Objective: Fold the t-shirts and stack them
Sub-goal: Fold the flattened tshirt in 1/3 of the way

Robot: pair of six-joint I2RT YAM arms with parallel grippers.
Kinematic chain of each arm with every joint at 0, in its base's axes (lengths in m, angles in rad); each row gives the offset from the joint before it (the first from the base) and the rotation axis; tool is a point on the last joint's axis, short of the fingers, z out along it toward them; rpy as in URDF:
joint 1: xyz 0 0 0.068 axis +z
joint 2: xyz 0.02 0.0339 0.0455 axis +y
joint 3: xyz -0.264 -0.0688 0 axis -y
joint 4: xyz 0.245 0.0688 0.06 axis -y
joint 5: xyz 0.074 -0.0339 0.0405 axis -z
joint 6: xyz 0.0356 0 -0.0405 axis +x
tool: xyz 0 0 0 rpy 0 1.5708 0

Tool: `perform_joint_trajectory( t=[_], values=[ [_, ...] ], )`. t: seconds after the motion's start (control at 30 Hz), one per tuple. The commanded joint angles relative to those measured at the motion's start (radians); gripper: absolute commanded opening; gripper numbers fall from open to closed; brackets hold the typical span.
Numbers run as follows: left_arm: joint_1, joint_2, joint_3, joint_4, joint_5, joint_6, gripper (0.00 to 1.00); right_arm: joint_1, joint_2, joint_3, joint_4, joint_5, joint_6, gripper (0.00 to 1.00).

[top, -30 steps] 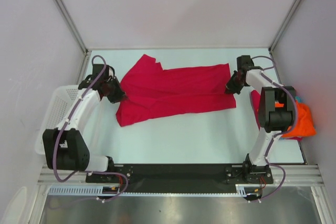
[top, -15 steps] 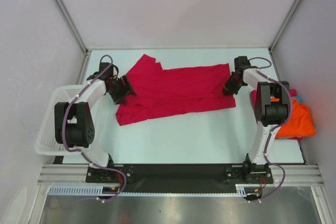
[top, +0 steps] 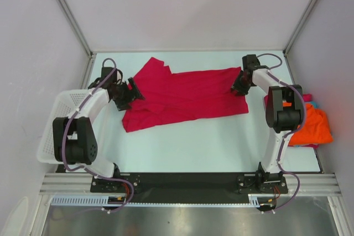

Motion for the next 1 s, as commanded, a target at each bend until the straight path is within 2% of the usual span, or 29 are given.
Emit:
perform_joint_trajectory(
  t=[0.0,0.23,0.37,0.57,0.97],
  values=[
    [0.007,-0.132,-0.057,0.004,-0.011,0.014,0.85,0.034,-0.071,0.067,-0.016,0.048,-0.038,0.37],
    [0.004,-0.212,-0.14,0.001,-0.004,0.005,0.85,0.059,-0.123,0.017,-0.009,0.14,-0.047,0.38],
    [-0.029,-0.238,-0.177,0.018,-0.02,-0.009,0.85,0.062,-0.166,-0.016,0.005,0.143,-0.05,0.38],
    [-0.072,-0.174,-0.223,0.096,-0.008,-0.049,0.84,0.068,-0.216,-0.072,0.007,0.137,-0.05,0.38],
    [-0.175,0.019,-0.156,0.201,-0.034,-0.087,0.84,0.071,-0.31,-0.194,0.002,0.151,-0.067,0.38]
  ],
)
